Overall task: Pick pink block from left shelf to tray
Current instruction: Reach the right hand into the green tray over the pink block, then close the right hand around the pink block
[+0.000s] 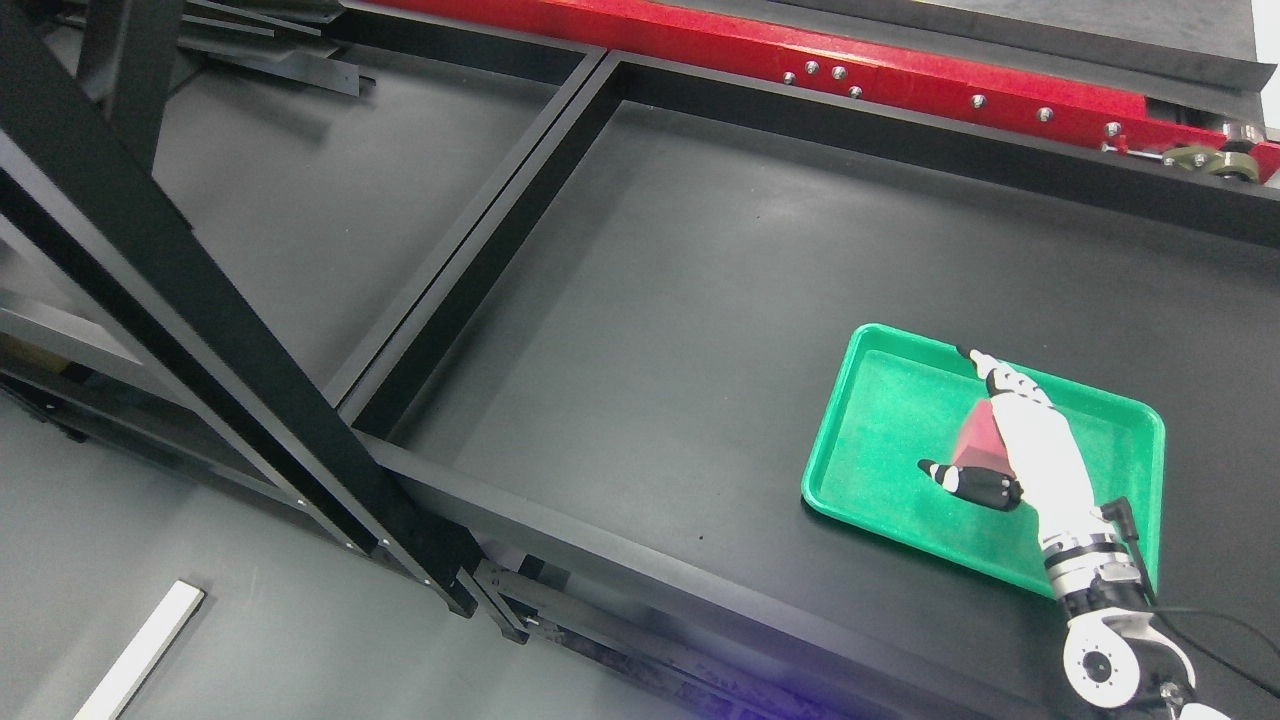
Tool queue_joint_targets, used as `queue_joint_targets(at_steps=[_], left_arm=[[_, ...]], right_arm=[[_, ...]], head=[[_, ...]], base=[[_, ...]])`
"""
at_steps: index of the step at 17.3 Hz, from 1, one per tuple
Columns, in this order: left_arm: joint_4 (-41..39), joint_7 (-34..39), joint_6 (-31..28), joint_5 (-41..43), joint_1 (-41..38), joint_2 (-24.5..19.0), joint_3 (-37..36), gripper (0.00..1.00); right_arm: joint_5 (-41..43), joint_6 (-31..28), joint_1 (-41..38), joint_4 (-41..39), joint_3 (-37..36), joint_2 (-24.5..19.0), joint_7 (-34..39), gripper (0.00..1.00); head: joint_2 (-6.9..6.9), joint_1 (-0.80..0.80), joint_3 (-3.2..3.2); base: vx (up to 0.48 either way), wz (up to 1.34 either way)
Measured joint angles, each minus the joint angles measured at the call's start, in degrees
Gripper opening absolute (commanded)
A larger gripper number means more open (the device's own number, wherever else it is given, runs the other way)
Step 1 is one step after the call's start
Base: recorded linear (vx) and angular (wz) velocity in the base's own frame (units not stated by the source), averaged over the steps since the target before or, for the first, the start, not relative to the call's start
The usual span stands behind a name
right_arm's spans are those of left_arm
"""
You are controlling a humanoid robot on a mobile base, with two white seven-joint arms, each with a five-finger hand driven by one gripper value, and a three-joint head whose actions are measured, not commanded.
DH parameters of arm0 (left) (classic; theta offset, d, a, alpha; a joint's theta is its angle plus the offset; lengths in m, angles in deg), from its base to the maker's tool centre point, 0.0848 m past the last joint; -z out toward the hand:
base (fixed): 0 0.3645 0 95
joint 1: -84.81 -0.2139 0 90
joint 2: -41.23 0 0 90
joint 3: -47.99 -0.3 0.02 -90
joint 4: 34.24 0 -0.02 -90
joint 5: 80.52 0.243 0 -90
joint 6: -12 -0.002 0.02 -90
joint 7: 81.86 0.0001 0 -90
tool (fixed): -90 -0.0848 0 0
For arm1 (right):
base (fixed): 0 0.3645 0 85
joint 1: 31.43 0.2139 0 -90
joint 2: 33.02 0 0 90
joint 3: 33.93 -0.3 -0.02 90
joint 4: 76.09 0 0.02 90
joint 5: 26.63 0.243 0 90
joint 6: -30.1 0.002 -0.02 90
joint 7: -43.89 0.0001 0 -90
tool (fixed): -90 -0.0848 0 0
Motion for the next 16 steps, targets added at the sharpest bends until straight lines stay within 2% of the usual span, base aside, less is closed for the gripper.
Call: queue_joint_targets(at_steps=[6, 11, 16], left_arm=[[0.00, 0.00, 0.00, 0.00, 0.00, 0.00, 0.00, 1.00], [0.00, 0.00, 0.00, 0.00, -0.01, 0.00, 0.00, 1.00], [0.00, 0.00, 0.00, 0.00, -0.01, 0.00, 0.00, 1.00]], right_arm=[[-0.30, 0.30, -1.16, 1.11, 1.29, 0.63, 0.02, 1.00], [-0.87, -2.70, -0.85, 2.77, 1.86, 1.60, 0.26, 0.99], [-1.90, -3.69, -0.08, 4.55, 2.20, 2.75, -1.16, 0.94]], head=[[0.00, 0.00, 0.00], [0.00, 0.00, 0.00], [0.00, 0.00, 0.00]], base=[[0.045, 0.00], [0.000, 0.00], [0.000, 0.00]])
